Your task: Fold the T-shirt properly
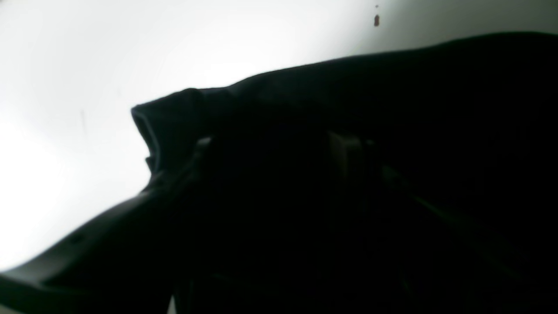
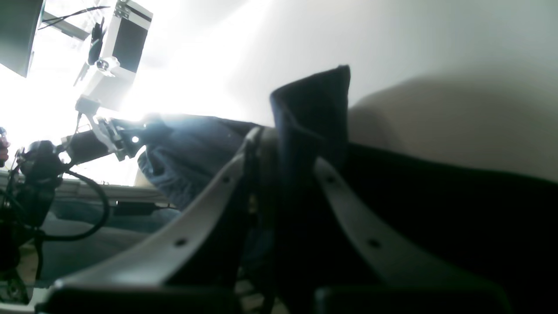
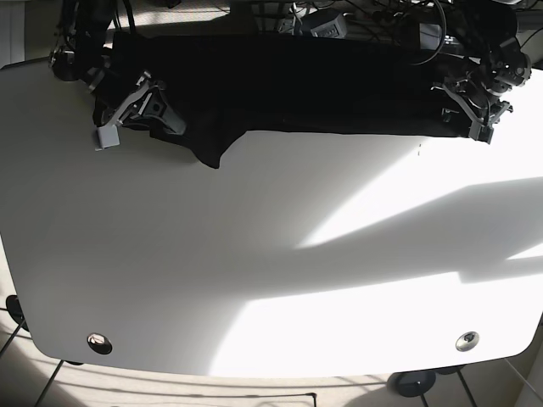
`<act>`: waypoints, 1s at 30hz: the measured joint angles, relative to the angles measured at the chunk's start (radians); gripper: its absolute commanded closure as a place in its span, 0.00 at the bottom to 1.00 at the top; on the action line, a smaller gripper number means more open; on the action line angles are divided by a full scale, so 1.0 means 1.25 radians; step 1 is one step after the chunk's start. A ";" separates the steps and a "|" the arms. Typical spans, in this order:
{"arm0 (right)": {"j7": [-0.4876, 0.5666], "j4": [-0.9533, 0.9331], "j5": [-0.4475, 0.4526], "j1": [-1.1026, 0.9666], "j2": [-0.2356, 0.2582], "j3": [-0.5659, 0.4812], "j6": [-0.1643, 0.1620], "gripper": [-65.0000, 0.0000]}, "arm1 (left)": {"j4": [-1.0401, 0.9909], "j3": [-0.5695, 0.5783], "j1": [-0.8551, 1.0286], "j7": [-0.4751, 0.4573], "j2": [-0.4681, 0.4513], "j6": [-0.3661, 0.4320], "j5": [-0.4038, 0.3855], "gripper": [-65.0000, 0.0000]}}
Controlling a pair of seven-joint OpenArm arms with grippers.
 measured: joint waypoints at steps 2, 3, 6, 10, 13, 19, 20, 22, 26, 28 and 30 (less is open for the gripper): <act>0.002 0.019 0.031 -0.051 0.000 0.002 0.001 0.97 | -0.004 0.004 -0.001 0.003 -0.015 0.000 0.000 0.53; 0.004 0.019 0.022 -0.066 -0.002 0.002 0.001 0.97 | -0.005 0.004 0.000 0.003 -0.016 0.000 0.000 0.53; 0.011 0.013 -0.052 -0.107 -0.004 0.006 0.002 0.97 | -0.005 0.004 0.000 0.004 -0.021 0.000 0.000 0.53; 0.068 -0.058 -0.141 -0.115 -0.004 0.034 0.003 0.96 | -0.007 0.003 0.000 0.013 -0.034 0.000 0.004 0.53; 0.079 -0.074 -0.188 -0.117 -0.007 0.065 0.004 0.96 | -0.007 0.004 0.002 0.013 -0.038 0.000 0.003 0.53; 0.088 -0.074 -0.246 -0.128 -0.024 0.152 0.009 0.63 | -0.008 0.004 0.002 0.016 -0.041 0.000 0.003 0.53; 0.091 -0.063 -0.252 -0.135 -0.044 0.211 0.000 0.40 | -0.008 0.004 0.002 0.019 -0.043 0.000 0.004 0.53; 0.089 -0.001 -0.257 -0.155 -0.079 0.266 0.004 0.10 | -0.007 0.004 0.002 0.018 -0.043 0.000 0.004 0.53; 0.090 0.053 -0.245 -0.144 -0.092 0.232 0.124 0.09 | -0.005 0.004 0.002 0.019 -0.042 0.000 0.004 0.53; 0.081 0.052 -0.257 -0.150 -0.081 0.171 0.123 0.16 | -0.005 0.004 0.002 0.019 -0.042 0.000 0.006 0.53; 0.078 0.050 -0.257 -0.147 -0.062 0.097 0.127 0.30 | -0.005 0.004 0.002 0.019 -0.042 0.000 0.006 0.53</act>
